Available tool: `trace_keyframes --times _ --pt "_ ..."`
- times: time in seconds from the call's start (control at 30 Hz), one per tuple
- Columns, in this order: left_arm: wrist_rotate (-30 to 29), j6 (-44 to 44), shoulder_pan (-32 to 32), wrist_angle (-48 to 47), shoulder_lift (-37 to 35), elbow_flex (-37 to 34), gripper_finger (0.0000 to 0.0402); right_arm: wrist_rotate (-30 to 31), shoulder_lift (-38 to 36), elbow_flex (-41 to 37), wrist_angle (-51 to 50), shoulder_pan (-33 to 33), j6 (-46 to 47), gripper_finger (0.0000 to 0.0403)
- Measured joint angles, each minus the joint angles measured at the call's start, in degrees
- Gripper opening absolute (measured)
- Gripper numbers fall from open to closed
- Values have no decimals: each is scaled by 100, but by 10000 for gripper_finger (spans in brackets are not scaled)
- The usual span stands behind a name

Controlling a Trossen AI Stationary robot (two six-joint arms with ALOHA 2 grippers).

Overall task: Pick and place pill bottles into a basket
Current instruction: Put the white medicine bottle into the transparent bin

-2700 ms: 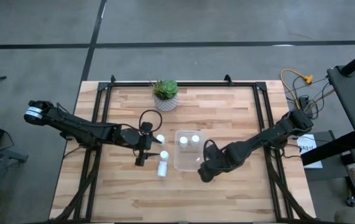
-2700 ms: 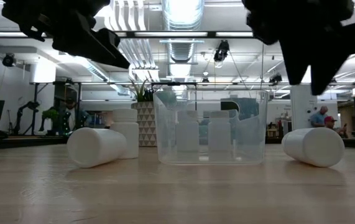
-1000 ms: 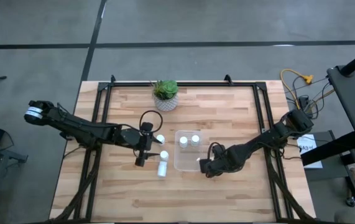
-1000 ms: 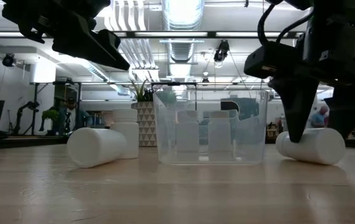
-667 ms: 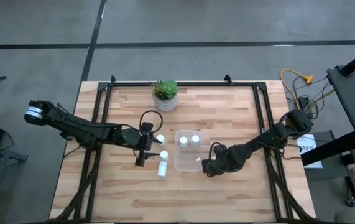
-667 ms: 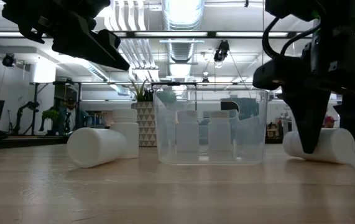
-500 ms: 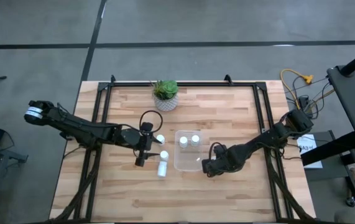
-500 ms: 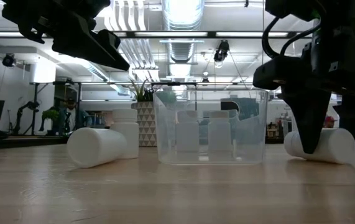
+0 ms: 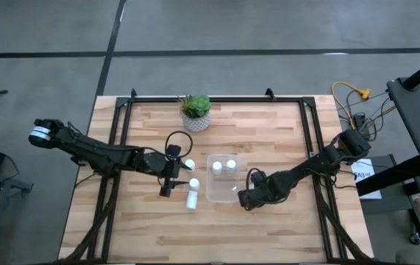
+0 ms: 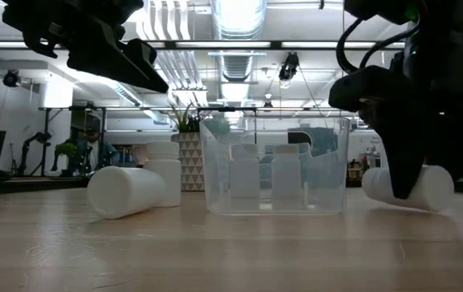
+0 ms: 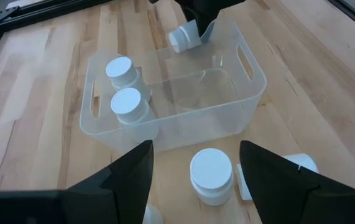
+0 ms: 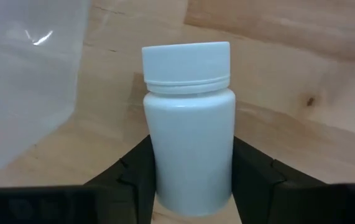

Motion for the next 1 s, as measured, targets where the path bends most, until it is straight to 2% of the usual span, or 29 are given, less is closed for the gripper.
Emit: trace_keyframes --times 0.17,0.27,0.4,0.5,0.67,0.83,1.0 --pt "0 -2 1 4 0 0 221 82 -91 247 -448 0 -399 147" --pt "0 -2 1 11 0 0 221 155 -183 518 -1153 0 -581 147" --pt "-1 177 1 19 -3 0 221 600 -395 1014 -2217 -8 -1069 146" --pt "-67 687 1 32 -31 28 221 1142 -550 1444 -2611 -24 -1840 146" --pt "-128 1776 1 358 -87 78 221 1855 -732 2058 -2573 -124 -3306 145" --pt "-215 2832 1 706 -90 161 221 2017 -730 2506 -2344 -277 -4704 145" --pt "-357 4005 1 1507 -90 147 221 2004 -717 2631 -2061 -404 -5881 146"
